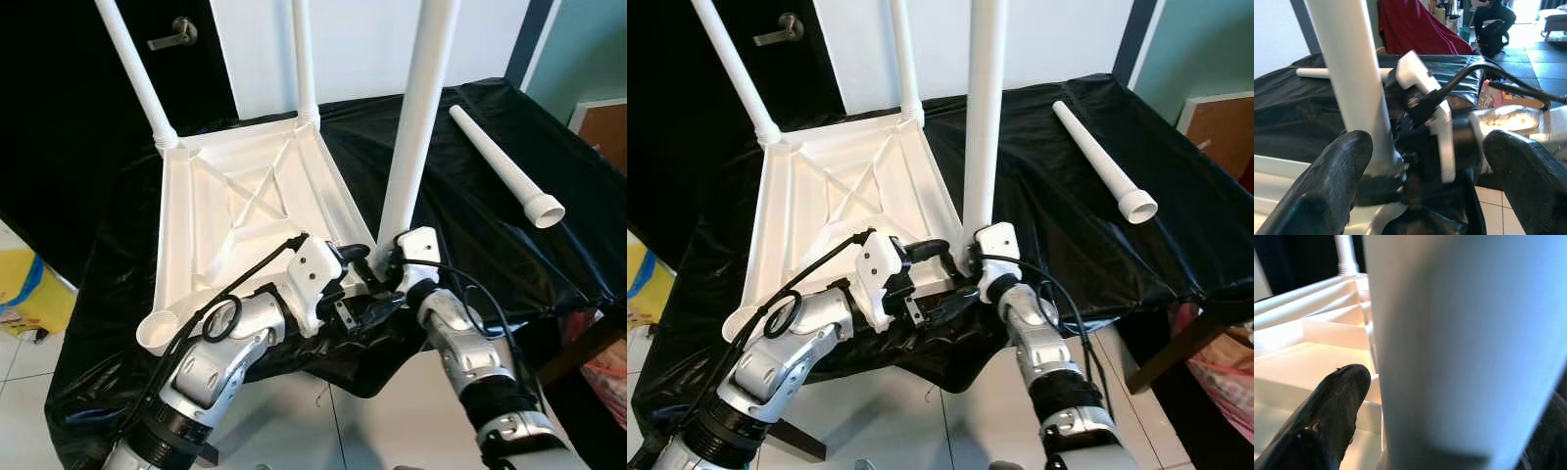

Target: Building children table

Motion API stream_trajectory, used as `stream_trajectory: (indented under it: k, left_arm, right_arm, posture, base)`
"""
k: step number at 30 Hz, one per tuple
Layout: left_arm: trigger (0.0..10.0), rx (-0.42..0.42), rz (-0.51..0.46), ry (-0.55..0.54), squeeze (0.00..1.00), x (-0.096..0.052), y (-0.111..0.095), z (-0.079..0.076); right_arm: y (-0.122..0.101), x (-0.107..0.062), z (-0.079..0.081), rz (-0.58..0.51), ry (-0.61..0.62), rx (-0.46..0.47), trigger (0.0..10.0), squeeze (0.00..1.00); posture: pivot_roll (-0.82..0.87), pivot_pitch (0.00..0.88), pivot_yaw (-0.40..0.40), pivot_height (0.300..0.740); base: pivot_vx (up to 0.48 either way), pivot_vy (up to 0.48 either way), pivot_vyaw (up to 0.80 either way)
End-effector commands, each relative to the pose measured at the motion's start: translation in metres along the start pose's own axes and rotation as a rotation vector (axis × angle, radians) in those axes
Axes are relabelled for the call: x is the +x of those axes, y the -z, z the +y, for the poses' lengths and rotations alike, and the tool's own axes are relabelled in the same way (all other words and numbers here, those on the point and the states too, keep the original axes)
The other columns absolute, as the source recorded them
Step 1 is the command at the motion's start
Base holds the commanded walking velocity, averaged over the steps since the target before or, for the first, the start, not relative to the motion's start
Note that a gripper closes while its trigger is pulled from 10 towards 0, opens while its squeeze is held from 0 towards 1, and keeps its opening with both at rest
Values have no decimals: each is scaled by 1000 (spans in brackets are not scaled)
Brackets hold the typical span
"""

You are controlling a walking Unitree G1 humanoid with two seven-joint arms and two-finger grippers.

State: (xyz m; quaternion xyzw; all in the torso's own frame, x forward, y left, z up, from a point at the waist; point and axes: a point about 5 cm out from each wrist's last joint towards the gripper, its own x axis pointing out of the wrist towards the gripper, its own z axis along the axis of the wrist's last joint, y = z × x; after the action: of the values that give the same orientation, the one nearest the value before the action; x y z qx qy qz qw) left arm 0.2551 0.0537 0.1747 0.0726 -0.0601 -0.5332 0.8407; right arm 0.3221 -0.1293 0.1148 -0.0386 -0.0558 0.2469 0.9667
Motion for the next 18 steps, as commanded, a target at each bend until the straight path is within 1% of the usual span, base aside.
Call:
stream_trajectory:
  k: [1, 2, 3, 4, 6, 7, 9, 11, 15, 16, 17, 18]
  left_arm:
    - [10000, -5, 15, 56, 0, -5, 2, 0]
    - [10000, -7, 20, 53, 0, -8, 3, 2]
    - [10000, -7, 20, 53, 0, -8, 3, 2]
    - [10000, -7, 37, 61, 0, -11, 5, 3]
    - [10000, -14, 59, 96, 0, -14, 8, -1]
    - [10000, -14, 59, 96, 0, -14, 8, -1]
    - [10000, -9, 70, 109, 0, -14, 11, -5]
    - [10000, 0, 81, 114, 0, -11, 14, -10]
    - [10000, 4, 65, 112, 0, -6, 13, -15]
    - [10000, -3, 61, 108, 0, -5, 13, -16]
    - [10000, -5, 60, 105, 0, -4, 13, -17]
    - [10000, -7, 61, 104, 0, -4, 14, -18]
  right_arm:
    - [-2, -4, -3, -19, -27, 4, 10000, 0]
    - [-4, -6, -6, -23, -60, -8, 10000, 0]
    - [-4, -6, -6, -23, -60, -8, 10000, 0]
    - [-7, -6, -9, -25, -95, -22, 10000, 0]
    - [-11, -4, -16, -15, -158, -44, 10000, 0]
    - [-11, -4, -16, -15, -158, -44, 10000, 0]
    - [-13, -1, -21, -2, -189, -58, 10000, 0]
    - [-14, 1, -25, 17, -221, -76, 10000, 0]
    - [-14, 3, -27, 33, -255, -86, 10000, 0]
    - [-14, 4, -28, 36, -264, -89, 3961, 0]
    - [-13, 5, -28, 39, -270, -88, 1333, 0]
    - [-13, 5, -28, 40, -273, -86, 0, 0]
  posture:
    - [-125, 0, 34, 740]
    - [-125, 0, 30, 740]
    - [-125, 0, 30, 740]
    - [-124, 0, 28, 740]
    - [-121, 0, 20, 740]
    - [-121, 0, 20, 740]
    - [-116, 0, 16, 740]
    - [-107, 0, 10, 740]
    - [-99, 0, 4, 740]
    - [-94, 0, 2, 740]
    - [-88, 0, -1, 740]
    - [-86, 0, -3, 740]
  base:
    - [0, 0, 0]
    - [0, 0, 0]
    - [0, 0, 0]
    - [0, 0, 0]
    - [0, 0, 0]
    - [0, 0, 0]
    - [0, 0, 0]
    - [0, 0, 0]
    - [0, 0, 0]
    - [0, 0, 0]
    - [0, 0, 0]
    - [0, 0, 0]
